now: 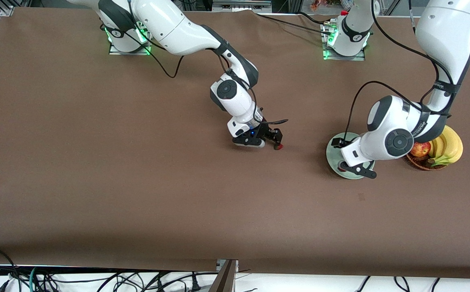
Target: Collect all strawberries into plate
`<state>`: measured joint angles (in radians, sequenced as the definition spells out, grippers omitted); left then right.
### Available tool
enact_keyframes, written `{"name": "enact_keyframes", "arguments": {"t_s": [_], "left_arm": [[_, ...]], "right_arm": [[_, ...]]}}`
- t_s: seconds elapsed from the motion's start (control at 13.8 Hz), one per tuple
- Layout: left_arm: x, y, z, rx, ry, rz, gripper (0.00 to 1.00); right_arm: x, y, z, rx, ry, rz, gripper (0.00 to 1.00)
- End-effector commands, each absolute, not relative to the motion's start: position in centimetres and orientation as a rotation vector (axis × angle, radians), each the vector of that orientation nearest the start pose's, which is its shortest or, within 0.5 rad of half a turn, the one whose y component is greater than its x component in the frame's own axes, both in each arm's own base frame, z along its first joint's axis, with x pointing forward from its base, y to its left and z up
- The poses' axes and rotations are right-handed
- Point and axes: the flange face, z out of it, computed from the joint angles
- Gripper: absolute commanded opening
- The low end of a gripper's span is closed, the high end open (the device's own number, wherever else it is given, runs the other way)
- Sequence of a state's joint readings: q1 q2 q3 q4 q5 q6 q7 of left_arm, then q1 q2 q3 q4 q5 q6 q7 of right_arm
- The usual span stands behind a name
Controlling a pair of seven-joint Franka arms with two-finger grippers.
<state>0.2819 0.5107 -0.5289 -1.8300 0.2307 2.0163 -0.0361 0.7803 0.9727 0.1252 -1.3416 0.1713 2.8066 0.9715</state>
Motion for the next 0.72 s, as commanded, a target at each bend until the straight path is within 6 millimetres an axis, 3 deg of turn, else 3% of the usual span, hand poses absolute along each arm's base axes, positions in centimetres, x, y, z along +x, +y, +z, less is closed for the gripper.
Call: {"name": "enact_keyframes", "arguments": {"t_s": [0.0,0.22,0.43,0.65], "left_arm": [[59.0,-16.6,30.3,-3.107,0.37,0.353,1.0],[57.9,-21.0,30.7,-3.144,0.172,0.337,1.0],[57.6,-24.7,28.2,-3.236,0.051,0.294,1.0],[56.2,-29.6,25.1,-3.28,-0.113,0.255,1.0]], "right_arm": [[54.5,55.3,25.2,-2.729,0.362,-0.17,1.0],[60.1,46.6,29.8,-2.885,0.145,-0.048,1.0],[64.1,37.4,31.8,-2.966,-0.006,0.079,1.0],[66.6,28.7,32.0,-2.99,-0.203,0.229,1.0]]}}
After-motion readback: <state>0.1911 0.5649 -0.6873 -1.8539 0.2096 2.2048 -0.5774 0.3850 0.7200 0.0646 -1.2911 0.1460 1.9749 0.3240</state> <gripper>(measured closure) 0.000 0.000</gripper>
